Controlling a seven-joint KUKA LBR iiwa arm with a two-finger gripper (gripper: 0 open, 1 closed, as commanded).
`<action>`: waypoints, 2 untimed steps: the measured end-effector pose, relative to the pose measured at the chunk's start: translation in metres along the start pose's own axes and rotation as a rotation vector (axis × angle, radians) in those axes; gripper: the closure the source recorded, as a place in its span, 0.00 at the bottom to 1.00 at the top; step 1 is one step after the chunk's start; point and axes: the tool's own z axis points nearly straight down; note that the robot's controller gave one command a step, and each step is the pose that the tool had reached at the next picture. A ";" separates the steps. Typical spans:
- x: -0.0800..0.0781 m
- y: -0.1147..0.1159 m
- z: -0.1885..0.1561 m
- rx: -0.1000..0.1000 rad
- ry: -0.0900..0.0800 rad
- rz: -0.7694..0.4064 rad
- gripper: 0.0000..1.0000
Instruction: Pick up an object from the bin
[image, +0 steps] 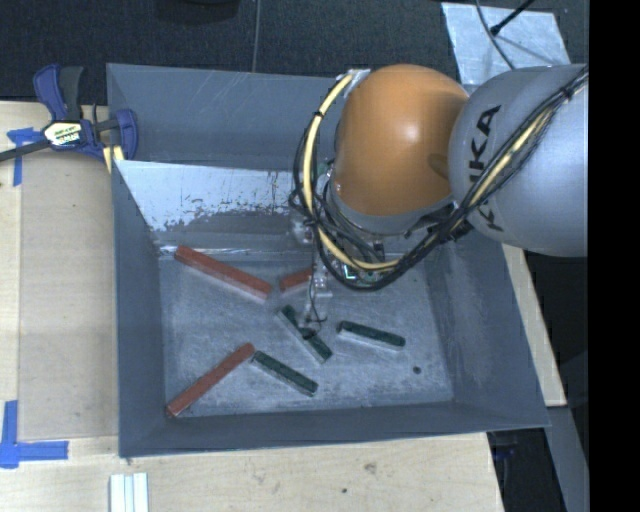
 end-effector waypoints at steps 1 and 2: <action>-0.054 -0.008 0.160 -0.001 0.002 -0.398 0.00; -0.053 0.101 0.160 -0.005 -0.011 -0.336 0.00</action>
Offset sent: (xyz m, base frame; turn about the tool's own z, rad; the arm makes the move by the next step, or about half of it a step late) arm 0.0539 -0.0084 -0.1607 -0.3994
